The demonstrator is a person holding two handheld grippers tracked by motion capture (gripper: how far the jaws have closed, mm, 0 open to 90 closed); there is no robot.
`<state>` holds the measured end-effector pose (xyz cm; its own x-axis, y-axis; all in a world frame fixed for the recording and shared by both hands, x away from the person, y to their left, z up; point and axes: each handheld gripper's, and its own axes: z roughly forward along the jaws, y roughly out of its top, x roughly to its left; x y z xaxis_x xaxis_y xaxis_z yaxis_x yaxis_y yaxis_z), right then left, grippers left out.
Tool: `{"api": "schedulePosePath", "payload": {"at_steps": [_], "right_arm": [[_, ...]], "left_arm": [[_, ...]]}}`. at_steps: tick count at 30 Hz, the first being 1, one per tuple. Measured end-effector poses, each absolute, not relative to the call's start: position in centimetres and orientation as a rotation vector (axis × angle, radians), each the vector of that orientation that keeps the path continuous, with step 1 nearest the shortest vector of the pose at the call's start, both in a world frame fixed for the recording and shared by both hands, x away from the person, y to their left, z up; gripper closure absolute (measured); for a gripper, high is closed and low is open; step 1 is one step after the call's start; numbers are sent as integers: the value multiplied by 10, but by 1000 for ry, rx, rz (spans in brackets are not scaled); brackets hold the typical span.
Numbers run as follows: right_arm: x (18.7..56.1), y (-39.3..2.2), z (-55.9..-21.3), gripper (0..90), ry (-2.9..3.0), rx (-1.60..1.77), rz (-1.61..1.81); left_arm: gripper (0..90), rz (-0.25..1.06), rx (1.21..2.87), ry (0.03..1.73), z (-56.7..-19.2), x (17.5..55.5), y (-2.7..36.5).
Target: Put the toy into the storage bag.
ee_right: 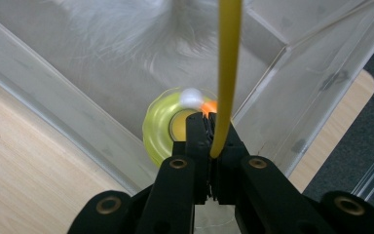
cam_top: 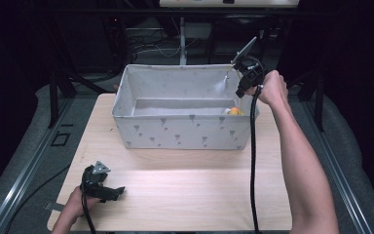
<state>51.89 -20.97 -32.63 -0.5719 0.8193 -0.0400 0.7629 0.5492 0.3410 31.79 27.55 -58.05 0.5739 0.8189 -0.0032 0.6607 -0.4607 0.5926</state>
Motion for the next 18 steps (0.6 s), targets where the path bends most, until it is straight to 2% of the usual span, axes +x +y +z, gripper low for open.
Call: {"api": "schedulePosePath", "payload": {"at_steps": [18], "right_arm": [[518, -221, -373, 879, 2653, 1395, 401]], "left_arm": [[0, 388, 2252, 1190, -581, 318, 274]]}}
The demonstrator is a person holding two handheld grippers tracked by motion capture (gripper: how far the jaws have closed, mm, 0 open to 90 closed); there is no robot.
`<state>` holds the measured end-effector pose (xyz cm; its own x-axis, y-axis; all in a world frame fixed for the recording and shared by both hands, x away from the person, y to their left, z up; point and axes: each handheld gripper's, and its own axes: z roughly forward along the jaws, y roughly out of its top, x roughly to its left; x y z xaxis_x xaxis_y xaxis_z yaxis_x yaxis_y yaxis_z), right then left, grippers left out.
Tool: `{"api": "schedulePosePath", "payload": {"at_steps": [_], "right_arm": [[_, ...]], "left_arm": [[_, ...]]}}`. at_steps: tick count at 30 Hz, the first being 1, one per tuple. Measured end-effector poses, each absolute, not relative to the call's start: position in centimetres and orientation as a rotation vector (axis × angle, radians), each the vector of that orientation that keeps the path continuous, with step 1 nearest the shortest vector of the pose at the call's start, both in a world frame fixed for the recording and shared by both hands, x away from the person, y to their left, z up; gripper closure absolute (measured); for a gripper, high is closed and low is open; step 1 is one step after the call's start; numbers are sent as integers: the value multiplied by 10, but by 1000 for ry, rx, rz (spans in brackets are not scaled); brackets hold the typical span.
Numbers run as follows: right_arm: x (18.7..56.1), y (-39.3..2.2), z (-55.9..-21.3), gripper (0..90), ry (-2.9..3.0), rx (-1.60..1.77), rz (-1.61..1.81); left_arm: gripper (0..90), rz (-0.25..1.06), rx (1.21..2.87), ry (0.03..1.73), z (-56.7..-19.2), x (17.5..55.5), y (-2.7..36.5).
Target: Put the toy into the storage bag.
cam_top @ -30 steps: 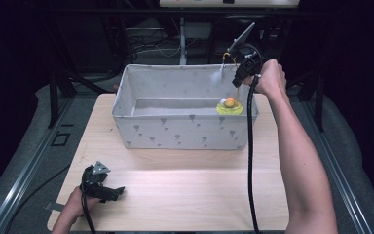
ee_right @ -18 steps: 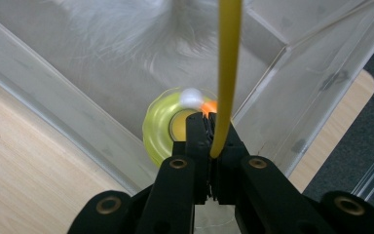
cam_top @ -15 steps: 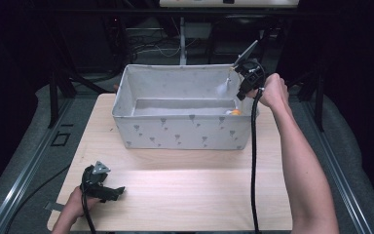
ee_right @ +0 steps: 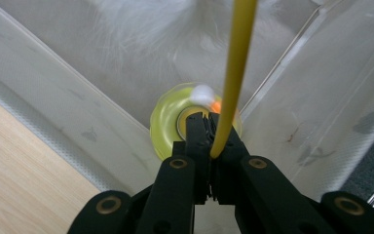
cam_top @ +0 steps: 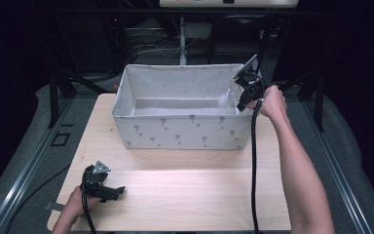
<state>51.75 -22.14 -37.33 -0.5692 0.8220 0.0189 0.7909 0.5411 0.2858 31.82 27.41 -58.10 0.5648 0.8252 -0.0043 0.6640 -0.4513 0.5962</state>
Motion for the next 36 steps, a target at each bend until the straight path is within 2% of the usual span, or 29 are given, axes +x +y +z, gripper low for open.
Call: {"api": "schedulePosePath", "payload": {"at_steps": [9, 25, 29, 36], "right_arm": [[520, -220, -390, 878, 2669, 1435, 347], [521, -227, -395, 858, 2689, 1484, 329], [518, -231, -389, 801, 2672, 1481, 357], [507, -237, -353, 556, 2618, 1460, 477]], "left_arm": [[0, 381, 2259, 1186, -580, 318, 275], [0, 387, 2259, 1185, -581, 318, 274], [0, 384, 2261, 1182, -580, 318, 274], [0, 385, 2260, 1183, -581, 318, 274]]}}
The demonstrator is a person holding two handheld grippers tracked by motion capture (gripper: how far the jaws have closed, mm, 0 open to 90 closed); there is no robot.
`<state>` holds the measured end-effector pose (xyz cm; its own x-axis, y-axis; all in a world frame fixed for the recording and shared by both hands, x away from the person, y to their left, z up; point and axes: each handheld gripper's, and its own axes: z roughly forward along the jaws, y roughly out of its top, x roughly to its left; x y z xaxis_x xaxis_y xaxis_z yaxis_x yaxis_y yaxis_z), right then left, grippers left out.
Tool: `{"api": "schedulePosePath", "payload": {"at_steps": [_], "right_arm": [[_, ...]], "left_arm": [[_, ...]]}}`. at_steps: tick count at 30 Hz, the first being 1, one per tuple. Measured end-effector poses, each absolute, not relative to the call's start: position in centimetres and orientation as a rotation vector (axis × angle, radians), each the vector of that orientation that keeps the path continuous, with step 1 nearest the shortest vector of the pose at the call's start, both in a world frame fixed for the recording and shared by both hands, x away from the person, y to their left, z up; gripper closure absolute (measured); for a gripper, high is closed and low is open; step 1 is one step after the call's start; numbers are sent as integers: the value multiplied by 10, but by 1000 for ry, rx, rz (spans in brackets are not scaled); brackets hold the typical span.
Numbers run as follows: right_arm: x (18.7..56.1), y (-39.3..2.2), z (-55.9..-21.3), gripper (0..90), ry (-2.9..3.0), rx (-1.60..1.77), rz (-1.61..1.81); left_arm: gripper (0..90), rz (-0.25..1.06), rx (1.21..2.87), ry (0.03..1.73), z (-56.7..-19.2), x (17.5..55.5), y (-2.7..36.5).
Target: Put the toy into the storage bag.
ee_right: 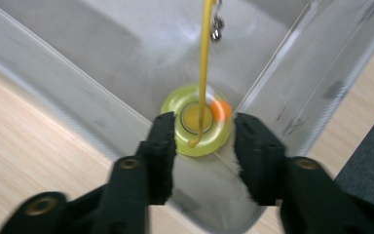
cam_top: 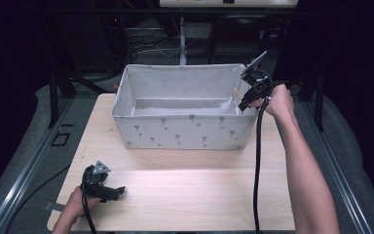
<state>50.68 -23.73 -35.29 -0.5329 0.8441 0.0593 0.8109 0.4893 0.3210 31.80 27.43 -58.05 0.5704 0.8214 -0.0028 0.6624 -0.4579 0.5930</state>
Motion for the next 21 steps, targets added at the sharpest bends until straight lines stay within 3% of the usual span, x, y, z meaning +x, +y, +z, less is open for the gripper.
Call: {"api": "schedulePosePath", "payload": {"at_steps": [8, 11, 21], "right_arm": [[487, -232, -316, 263, 2562, 1392, 591], [477, -225, -309, 193, 2572, 1359, 618], [437, -198, -306, 109, 2642, 1201, 614]], "left_arm": [[0, 385, 2260, 1184, -581, 318, 274], [0, 385, 2261, 1184, -580, 318, 274], [0, 396, 2254, 1184, -581, 318, 274]]}}
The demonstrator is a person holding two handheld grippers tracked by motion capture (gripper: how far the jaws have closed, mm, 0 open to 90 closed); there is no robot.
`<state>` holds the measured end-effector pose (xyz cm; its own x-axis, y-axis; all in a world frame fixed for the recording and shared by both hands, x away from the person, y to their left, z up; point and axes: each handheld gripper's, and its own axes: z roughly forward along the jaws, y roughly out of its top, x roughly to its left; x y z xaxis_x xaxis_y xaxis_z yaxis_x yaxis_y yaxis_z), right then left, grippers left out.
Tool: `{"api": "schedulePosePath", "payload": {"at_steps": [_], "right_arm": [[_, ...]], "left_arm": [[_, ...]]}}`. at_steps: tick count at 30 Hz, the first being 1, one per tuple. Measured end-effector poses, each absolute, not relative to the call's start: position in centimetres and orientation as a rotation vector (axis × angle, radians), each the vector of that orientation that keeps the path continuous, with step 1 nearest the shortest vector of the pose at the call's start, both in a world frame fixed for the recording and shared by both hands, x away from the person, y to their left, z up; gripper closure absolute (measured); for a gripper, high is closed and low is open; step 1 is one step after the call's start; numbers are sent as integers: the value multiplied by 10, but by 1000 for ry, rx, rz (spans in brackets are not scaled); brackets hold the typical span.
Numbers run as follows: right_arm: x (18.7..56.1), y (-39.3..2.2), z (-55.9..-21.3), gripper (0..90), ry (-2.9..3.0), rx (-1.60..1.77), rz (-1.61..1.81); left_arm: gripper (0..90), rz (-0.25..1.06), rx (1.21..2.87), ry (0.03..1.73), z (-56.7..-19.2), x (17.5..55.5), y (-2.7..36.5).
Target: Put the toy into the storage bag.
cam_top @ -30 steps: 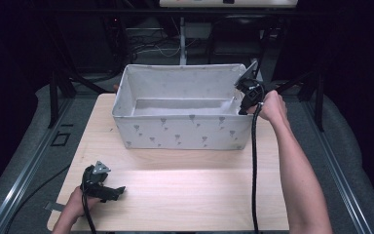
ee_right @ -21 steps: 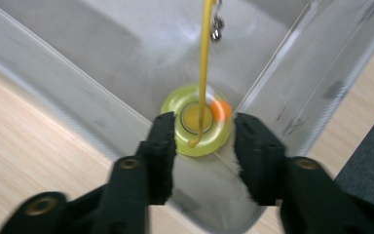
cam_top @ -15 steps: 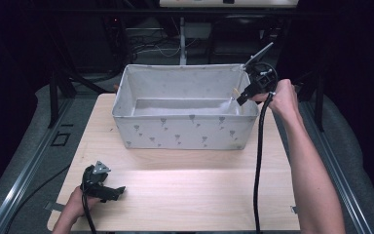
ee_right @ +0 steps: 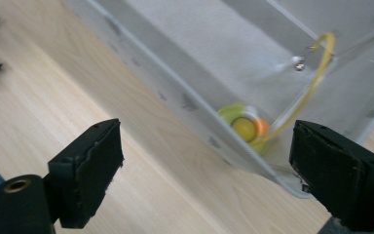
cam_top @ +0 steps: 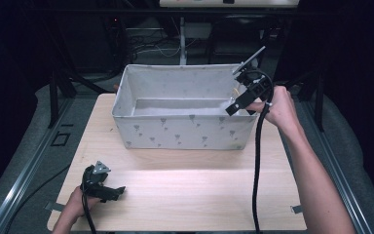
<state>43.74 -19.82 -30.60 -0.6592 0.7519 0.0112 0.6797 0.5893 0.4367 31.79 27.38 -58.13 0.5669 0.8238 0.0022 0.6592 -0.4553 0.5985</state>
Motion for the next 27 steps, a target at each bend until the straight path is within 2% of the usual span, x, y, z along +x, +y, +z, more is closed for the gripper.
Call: {"api": "schedulePosePath", "payload": {"at_steps": [11, 27], "right_arm": [[390, -166, -337, 43, 2707, 1032, 650], [343, -161, -412, 18, 2775, 1021, 671]], "left_arm": [[0, 396, 2255, 1185, -581, 318, 274], [0, 396, 2254, 1183, -581, 318, 274]]}}
